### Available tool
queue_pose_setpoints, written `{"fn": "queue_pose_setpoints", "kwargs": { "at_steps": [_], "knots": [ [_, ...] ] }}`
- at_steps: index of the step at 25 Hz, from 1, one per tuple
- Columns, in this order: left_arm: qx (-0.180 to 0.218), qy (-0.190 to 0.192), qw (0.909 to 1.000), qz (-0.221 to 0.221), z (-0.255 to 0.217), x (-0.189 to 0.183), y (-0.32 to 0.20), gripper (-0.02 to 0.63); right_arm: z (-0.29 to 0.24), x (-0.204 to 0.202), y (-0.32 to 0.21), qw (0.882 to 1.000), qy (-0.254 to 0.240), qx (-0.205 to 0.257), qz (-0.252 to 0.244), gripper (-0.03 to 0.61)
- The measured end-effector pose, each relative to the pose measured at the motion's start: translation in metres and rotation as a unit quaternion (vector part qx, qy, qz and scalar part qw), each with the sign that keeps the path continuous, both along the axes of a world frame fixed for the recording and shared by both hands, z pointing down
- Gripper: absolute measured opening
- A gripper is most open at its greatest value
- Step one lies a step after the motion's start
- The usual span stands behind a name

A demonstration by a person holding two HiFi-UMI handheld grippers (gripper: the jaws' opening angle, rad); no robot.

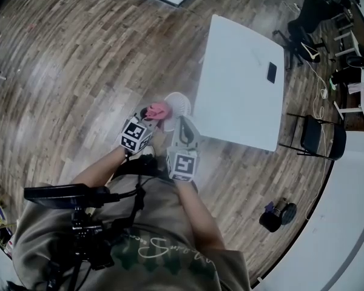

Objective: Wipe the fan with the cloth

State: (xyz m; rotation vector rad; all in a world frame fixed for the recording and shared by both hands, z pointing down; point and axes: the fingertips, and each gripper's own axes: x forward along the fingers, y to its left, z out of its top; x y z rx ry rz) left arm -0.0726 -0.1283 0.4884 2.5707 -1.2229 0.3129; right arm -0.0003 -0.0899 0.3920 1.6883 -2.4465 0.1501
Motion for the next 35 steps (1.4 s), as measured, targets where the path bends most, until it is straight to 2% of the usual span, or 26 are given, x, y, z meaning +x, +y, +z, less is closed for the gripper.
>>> {"fn": "queue_pose_setpoints", "kwargs": {
  "at_steps": [9,17,24,27,31,35],
  "knots": [
    [0.002,0.008,0.9998,-0.018,-0.017,0.011,0.03,0.1,0.001,0.011,0.009,1.0,0.004,0.002,0.025,0.026],
    [0.003,0.012,0.9987,-0.049,-0.011,0.012,0.05,0.1,0.003,0.016,0.022,1.0,-0.003,0.006,0.029,0.026],
    [0.009,0.022,0.9986,-0.048,-0.032,0.026,0.061,0.098,-0.003,0.037,0.022,0.999,-0.014,0.015,0.039,0.026],
    [0.004,0.037,0.9981,-0.049,-0.039,0.029,0.065,0.098,-0.003,0.041,0.023,0.999,-0.017,0.01,0.036,0.026],
    [-0.003,0.076,0.9959,-0.049,-0.056,0.034,0.066,0.098,-0.004,0.049,0.028,0.999,-0.021,0.009,0.03,0.026],
    [0.003,0.085,0.9956,-0.038,-0.069,0.043,0.061,0.098,-0.003,0.057,0.027,0.999,-0.027,0.005,0.031,0.026]
  ]
}}
